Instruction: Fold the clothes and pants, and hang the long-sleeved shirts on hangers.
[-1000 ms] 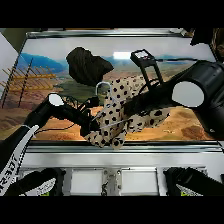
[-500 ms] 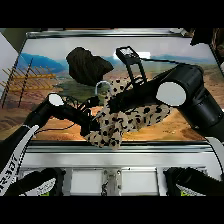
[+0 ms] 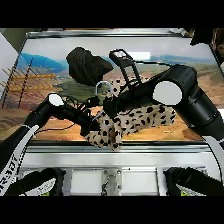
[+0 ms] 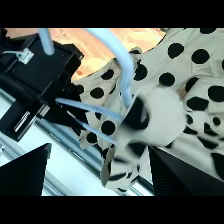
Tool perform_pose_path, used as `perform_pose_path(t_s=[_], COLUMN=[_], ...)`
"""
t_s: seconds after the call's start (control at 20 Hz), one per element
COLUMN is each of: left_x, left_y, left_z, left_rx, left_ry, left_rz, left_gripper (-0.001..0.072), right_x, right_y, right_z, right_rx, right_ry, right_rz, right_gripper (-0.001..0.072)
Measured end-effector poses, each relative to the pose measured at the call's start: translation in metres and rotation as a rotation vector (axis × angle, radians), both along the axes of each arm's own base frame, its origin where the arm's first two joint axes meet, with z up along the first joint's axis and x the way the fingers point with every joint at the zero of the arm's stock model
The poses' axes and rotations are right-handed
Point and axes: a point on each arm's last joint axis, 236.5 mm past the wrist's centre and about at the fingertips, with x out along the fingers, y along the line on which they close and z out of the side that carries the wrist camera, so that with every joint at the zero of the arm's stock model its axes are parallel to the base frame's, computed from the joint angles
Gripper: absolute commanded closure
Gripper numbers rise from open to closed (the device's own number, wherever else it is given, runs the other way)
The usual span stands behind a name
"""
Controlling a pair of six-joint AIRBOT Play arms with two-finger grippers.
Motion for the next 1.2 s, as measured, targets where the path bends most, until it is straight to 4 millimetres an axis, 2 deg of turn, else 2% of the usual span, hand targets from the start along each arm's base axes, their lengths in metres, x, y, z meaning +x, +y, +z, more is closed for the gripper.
perform_pose_path(t_s=[0.1, 0.25, 0.45, 0.65, 0.8, 1.0, 1.2], left_x=[0.0, 0.0, 0.0, 0.0, 0.0, 0.0, 0.0], left_y=[0.0, 0.0, 0.0, 0.0, 0.0, 0.0, 0.0], left_z=[0.0, 0.0, 0.0, 0.0, 0.0, 0.0, 0.0], left_rx=[0.001, 0.001, 0.002, 0.001, 0.002, 0.001, 0.002], left_ry=[0.001, 0.001, 0.001, -0.001, -0.001, 0.0, 0.001], left_rz=[0.001, 0.001, 0.0, -0.002, -0.002, -0.001, 0.0], left_gripper=[0.0697, 0.0697, 0.0697, 0.0697, 0.0697, 0.0697, 0.0697], right_x=[-0.006, -0.014, -0.02, -0.001, 0.013, 0.033, 0.043], right_y=[-0.01, -0.035, -0.063, -0.084, -0.101, -0.148, -0.193], right_z=[0.006, 0.018, 0.033, 0.048, 0.052, 0.044, 0.034], right_rx=[-0.015, -0.031, 0.017, 0.076, 0.062, 0.038, 0.18], right_ry=[-0.015, -0.033, -0.037, -0.105, -0.191, -0.253, -0.266], right_rz=[0.038, 0.107, 0.235, 0.247, 0.289, 0.314, 0.301], right_gripper=[0.0045, 0.0047, 0.0054, 0.0055, 0.0054, 0.0054, 0.0055])
